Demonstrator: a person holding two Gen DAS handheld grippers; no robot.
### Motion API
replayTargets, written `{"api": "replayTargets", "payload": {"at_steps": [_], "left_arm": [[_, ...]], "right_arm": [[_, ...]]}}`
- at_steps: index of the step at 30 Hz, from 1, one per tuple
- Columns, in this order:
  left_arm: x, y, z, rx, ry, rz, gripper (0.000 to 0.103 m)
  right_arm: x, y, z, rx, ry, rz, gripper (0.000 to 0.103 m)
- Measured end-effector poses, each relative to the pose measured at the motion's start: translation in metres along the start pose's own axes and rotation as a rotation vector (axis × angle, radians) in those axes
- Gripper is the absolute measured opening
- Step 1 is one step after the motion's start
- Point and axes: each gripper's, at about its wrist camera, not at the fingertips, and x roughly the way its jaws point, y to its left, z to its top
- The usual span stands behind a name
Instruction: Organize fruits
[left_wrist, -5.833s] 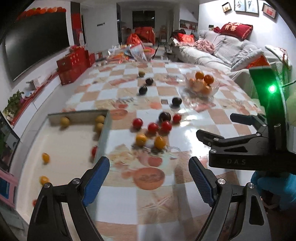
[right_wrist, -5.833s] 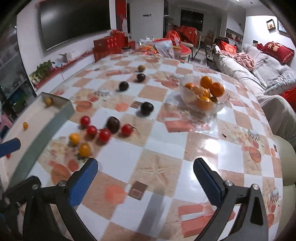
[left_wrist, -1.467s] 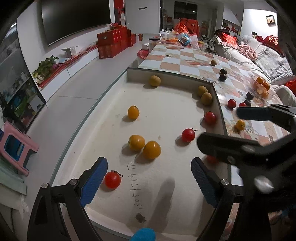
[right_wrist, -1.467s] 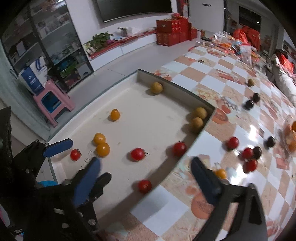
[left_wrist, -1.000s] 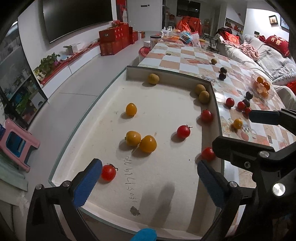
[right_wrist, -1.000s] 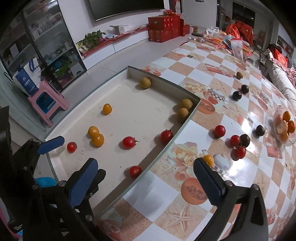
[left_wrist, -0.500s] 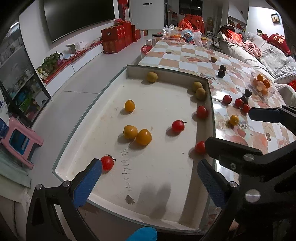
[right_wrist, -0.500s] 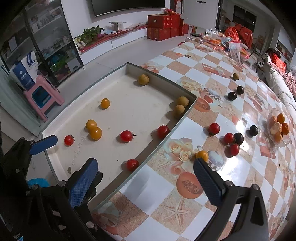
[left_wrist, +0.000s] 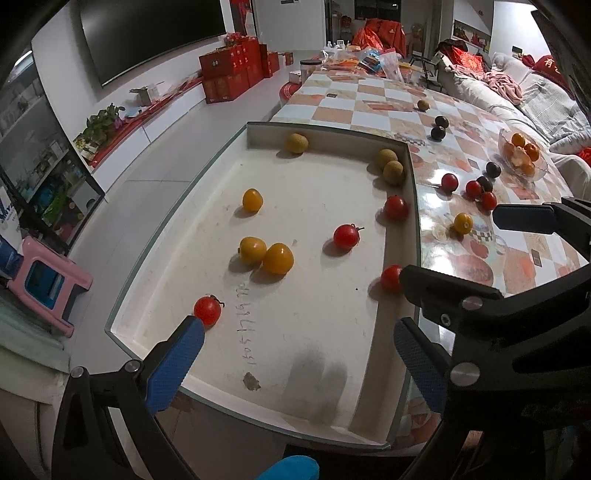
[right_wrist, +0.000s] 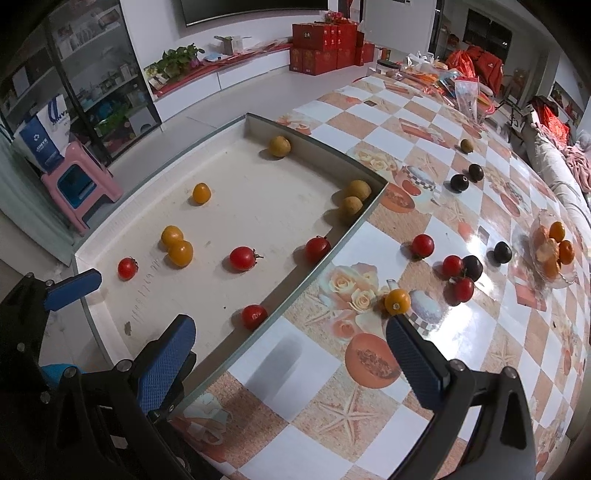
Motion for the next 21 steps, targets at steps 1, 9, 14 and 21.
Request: {"api": "replayTargets", "payload": {"at_steps": [1, 9, 14, 21], "left_arm": [[0.0001, -0.0002, -0.0001, 0.000, 0.003, -0.002, 0.103], [-0.0001, -0.0007, -0.0003, -0.001, 0.009, -0.005, 0.103], [-0.0011, -0.0029, -0.0002, -0.002, 0.015, -0.008, 0.103], [0.0003, -0.0039, -0.0013, -0.001, 0.024, -0.002, 0.103]], "right_arm": [[0.0000, 0.0000, 0.0000, 0.001, -0.001, 0.001, 0.103], [-0.0002, -0.0004, -0.0004, 0.002, 0.000, 0.002, 0.103], [0.0001, -0.0006, -0.0001, -0.001, 0.002, -0.002, 0.103], [-0.0004, -0.0020, -0.0004, -0.006, 0.002, -0.013, 0.103]]}}
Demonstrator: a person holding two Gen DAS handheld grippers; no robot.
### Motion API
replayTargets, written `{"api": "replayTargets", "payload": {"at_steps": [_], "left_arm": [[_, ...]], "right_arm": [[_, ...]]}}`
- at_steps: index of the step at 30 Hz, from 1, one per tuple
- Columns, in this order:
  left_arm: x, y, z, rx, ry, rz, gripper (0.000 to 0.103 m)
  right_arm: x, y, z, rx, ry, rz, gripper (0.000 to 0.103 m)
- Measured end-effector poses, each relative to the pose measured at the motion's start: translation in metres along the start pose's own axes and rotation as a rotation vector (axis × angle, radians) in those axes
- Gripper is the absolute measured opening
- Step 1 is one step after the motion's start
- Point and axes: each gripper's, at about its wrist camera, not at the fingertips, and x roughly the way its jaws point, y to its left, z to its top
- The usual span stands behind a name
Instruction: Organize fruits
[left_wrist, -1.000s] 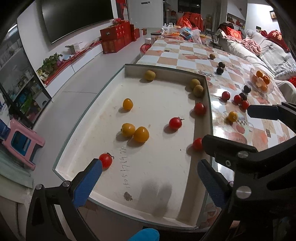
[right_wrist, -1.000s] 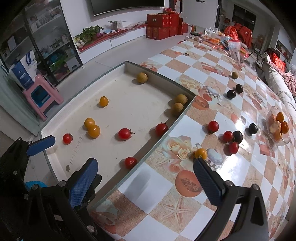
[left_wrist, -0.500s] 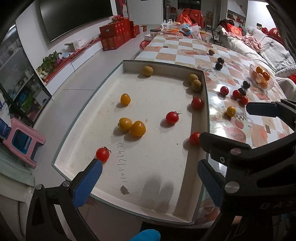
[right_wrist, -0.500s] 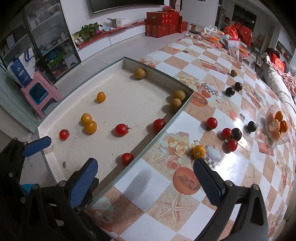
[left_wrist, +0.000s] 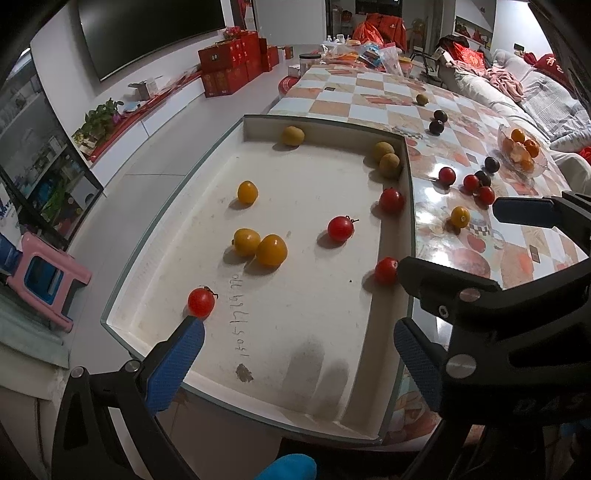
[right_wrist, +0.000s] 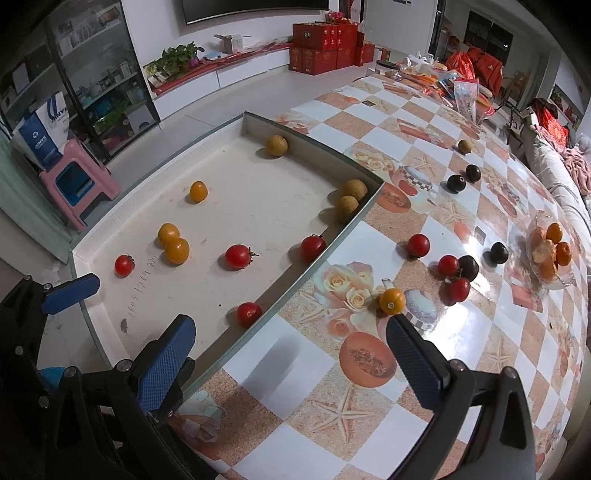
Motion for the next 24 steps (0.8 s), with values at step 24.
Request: {"api": "replayTargets", "payload": {"at_steps": [24], "left_arm": [[0.0000, -0.0020, -0.0017, 0.009, 0.000, 0.011, 0.103]], "right_arm": [[0.0027, 0.0010, -0.0033, -0.003, 0.005, 0.005, 0.103]]}}
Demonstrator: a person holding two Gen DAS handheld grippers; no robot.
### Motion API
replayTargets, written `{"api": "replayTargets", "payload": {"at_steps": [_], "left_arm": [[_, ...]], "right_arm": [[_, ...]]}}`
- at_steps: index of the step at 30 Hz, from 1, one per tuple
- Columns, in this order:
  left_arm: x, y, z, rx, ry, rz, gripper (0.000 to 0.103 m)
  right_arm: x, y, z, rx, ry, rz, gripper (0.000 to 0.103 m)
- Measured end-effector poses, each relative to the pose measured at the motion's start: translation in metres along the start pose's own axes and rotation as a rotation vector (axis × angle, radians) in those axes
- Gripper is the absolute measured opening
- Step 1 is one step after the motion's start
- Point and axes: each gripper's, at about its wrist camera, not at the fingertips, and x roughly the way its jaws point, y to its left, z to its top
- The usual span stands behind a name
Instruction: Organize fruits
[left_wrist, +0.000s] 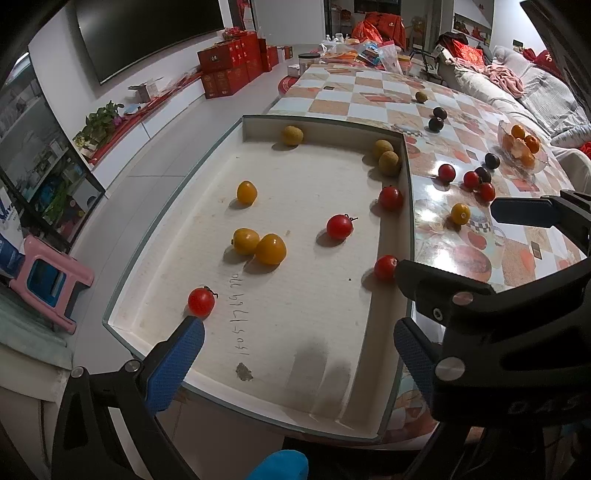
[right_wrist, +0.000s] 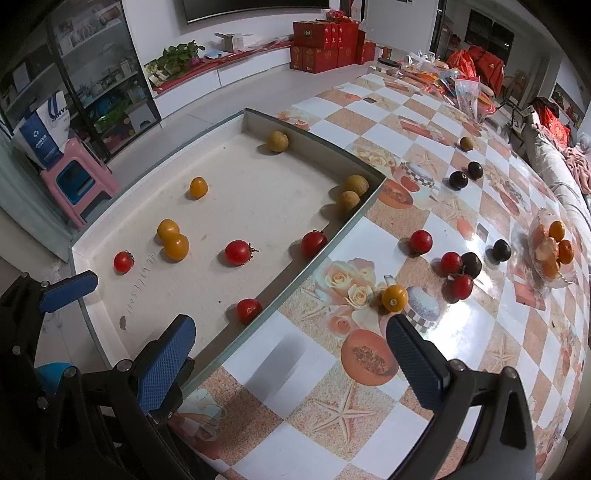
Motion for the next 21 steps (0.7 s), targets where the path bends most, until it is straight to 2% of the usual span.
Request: {"api": "replayTargets", "payload": {"at_steps": [21], "left_arm": [[-0.0004, -0.0049, 0.0004, 0.002, 0.006, -0.002, 0.103]], "right_arm": [[0.0030, -0.0010, -0.0037, -0.005, 0.008, 0.008, 0.103]]}}
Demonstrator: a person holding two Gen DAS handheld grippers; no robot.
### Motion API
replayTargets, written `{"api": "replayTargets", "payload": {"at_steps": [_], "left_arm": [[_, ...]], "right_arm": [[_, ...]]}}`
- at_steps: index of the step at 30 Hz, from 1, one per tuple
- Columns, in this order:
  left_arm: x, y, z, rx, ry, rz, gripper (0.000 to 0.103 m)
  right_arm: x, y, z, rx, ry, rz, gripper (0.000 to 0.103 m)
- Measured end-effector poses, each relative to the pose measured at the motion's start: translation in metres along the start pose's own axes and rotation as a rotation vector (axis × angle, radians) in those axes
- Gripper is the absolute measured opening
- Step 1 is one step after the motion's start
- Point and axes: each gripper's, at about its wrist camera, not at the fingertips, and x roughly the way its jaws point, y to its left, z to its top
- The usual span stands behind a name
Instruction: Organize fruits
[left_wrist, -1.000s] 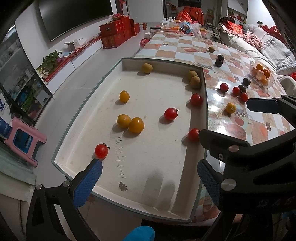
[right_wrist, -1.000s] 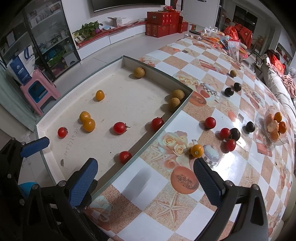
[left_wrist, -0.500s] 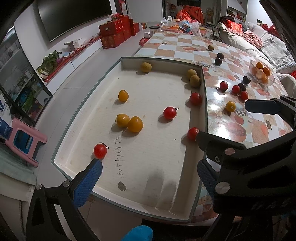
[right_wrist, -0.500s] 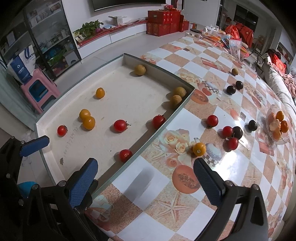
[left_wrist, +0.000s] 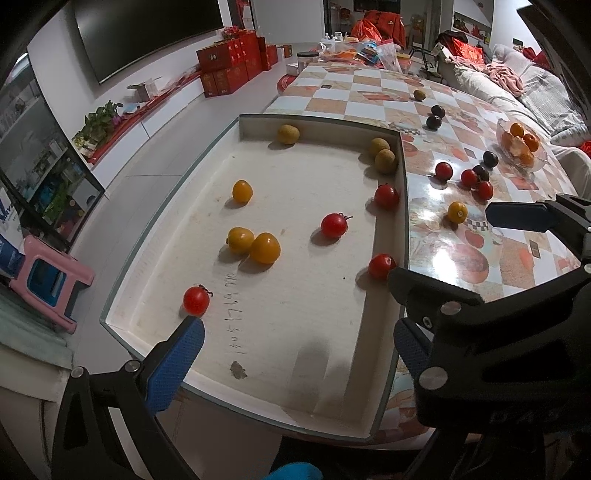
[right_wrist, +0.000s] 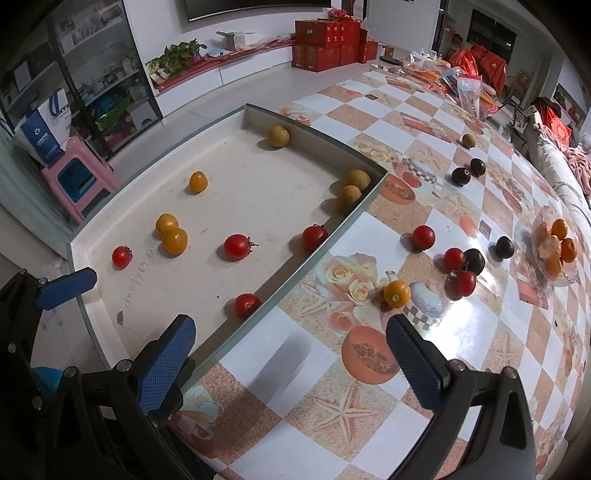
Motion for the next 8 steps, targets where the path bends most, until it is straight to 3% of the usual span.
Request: {"api": "replayTargets", "payload": {"at_steps": [8], "left_arm": [[-0.0016, -0.0029, 0.0001, 0.005, -0.005, -0.006, 0.103]], "right_arm": [[0.0004, -0.0007, -0.0020, 0.002, 0.003, -0.001, 0.103]]}}
